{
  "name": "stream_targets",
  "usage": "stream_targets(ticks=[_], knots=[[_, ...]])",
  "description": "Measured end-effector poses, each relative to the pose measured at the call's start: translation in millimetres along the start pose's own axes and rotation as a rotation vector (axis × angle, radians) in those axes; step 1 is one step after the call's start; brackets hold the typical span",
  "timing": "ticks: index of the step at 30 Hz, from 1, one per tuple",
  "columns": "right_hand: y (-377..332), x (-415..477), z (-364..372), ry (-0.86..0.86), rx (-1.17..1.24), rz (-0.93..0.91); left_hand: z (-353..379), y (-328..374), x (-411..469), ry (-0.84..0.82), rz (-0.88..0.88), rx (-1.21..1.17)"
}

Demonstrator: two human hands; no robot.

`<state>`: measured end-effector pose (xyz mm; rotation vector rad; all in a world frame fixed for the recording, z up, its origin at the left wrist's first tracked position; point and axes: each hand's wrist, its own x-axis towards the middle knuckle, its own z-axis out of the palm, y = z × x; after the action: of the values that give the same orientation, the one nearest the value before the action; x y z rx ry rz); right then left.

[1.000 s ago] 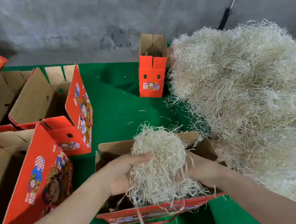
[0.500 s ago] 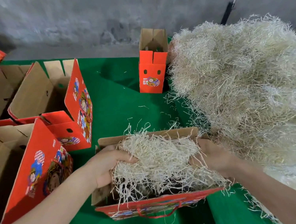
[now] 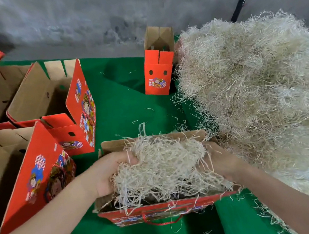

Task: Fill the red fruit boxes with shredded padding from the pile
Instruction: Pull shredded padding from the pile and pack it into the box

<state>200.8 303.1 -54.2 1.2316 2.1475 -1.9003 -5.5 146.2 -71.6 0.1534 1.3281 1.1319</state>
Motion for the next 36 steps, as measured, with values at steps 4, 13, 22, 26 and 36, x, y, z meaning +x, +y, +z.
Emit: stream_targets(ticks=[4,13,22,26,36], knots=[[0,-9,-3,-0.083,-0.127,-0.08,-5,5,-8,0.05,-0.041,0.168],[10,-9,-20,-0.043,-0.032,0.094,1,2,-15,0.144,0.16,0.274],[2,11,14,-0.284,-0.071,0.05,33,-16,6,-0.056,0.132,0.288],[9,19,21,-0.121,-0.221,0.022,22,-8,4,-0.015,0.118,0.245],[-15,3,15,-0.415,-0.035,0.061,22,-10,-3,0.024,0.17,0.393]])
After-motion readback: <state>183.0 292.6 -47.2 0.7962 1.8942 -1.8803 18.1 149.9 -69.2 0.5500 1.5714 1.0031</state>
